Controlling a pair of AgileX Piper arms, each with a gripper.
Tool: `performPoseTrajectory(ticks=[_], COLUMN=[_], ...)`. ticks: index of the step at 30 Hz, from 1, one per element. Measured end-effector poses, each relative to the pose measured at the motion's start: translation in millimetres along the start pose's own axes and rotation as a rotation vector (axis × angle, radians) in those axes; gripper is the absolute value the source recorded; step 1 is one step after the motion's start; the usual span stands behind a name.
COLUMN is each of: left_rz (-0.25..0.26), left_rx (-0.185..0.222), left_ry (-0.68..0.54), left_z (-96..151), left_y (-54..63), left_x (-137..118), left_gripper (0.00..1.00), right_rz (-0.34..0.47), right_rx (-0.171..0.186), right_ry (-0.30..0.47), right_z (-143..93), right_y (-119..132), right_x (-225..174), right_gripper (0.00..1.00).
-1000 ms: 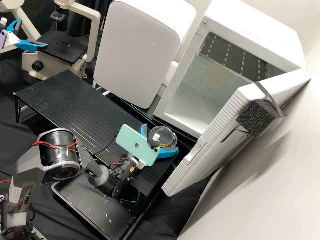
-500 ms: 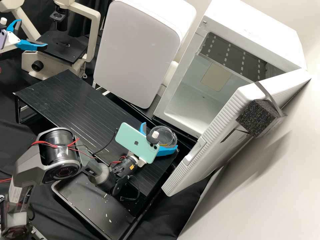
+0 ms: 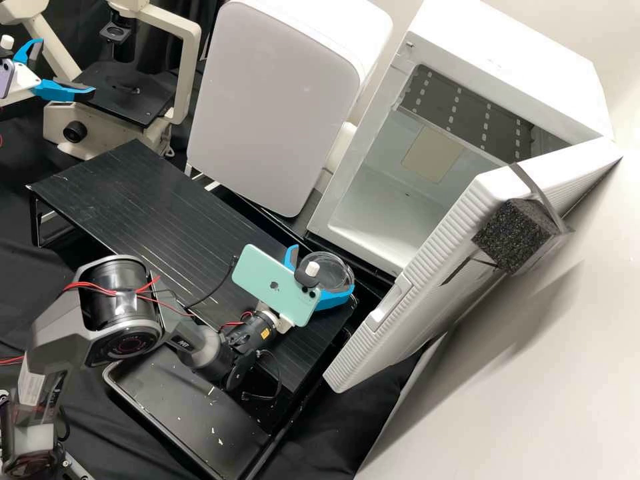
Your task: Take the petri dish out of the incubator
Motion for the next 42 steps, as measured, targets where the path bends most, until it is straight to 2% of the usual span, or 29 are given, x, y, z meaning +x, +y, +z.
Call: performPoseTrajectory(ticks=[16, 33, 37, 42], left_rz=[0.0, 0.0, 0.0, 0.0], left_rx=[0.0, 0.0, 0.0, 0.0], left_ry=[0.0, 0.0, 0.0, 0.0], left_z=[0, 0, 0, 0], left_y=[0.0, 0.0, 0.0, 0.0], left_x=[0, 0, 0, 0], left_gripper=[1.0, 1.0, 1.0, 1.0], right_rz=[0.018, 0.029, 0.029, 0.038], right_rx=[0.02, 0.025, 0.023, 0.044], right_ry=[-0.018, -0.014, -0.004, 0.011], right_z=[4, 6, 6, 2], right_y=[0, 0, 2, 8], right_x=[1, 0, -9, -28], right_gripper=[0.0, 0.0, 0.0, 0.0])
